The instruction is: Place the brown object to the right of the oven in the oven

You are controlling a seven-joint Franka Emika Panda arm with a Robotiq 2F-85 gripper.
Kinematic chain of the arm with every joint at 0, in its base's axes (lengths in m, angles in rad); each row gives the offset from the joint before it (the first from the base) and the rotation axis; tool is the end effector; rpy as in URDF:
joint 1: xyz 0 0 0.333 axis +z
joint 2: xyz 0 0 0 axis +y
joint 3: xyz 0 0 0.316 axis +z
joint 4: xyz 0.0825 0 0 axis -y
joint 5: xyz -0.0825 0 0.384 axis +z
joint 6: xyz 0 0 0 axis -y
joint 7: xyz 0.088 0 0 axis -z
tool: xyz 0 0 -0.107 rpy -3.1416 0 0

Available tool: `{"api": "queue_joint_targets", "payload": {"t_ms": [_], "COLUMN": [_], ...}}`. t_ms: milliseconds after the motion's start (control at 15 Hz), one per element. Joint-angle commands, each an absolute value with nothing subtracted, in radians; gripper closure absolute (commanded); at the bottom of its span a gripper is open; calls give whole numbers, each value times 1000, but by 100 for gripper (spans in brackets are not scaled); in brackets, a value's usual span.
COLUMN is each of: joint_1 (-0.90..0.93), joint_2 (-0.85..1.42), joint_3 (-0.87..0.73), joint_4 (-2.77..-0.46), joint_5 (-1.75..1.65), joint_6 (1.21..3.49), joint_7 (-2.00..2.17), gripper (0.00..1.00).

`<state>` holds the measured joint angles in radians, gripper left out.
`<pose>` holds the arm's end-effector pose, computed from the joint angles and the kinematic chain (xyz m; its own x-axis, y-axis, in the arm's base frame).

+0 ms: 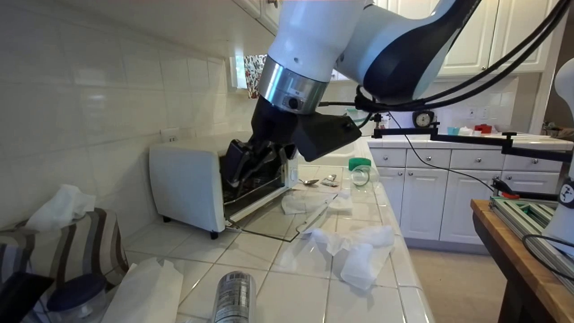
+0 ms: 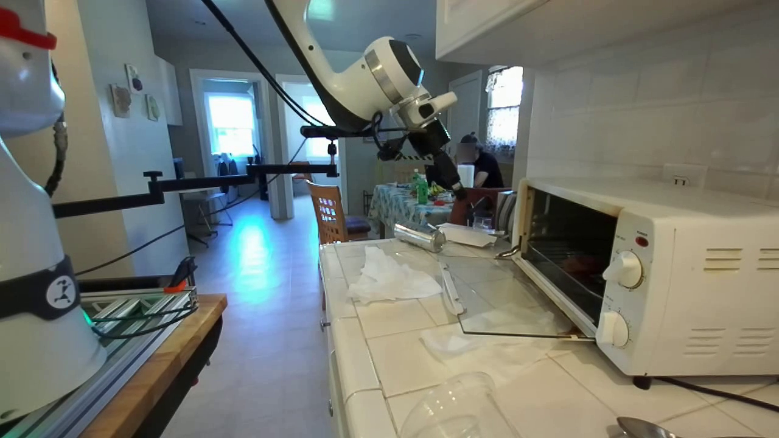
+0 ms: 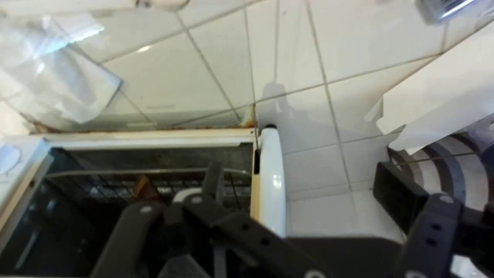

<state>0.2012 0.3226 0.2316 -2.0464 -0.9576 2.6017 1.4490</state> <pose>0.5489 0.2665 0.3055 0.8204 -0.2089 0.5322 -0.2659 -0.9635 0.0316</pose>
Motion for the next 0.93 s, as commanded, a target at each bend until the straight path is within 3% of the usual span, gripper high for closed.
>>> {"api": "queue_joint_targets", "payload": {"t_ms": [0,133,267,533,867], "joint_1": [130,94,148,187,180], "joint_2": [270,244,175,15,-22], "joint_3": [308,358,308,246,247], "joint_4": [-2173,-2237,-2293,-2330,-2304], "joint_5": [-717,-551,-390,-266,-258], "joint_6": [2698,2695,2648,2501,2413], "joint_7": [1344,1278,1221,1142,1097], "gripper": [0,0,0,0,0]}}
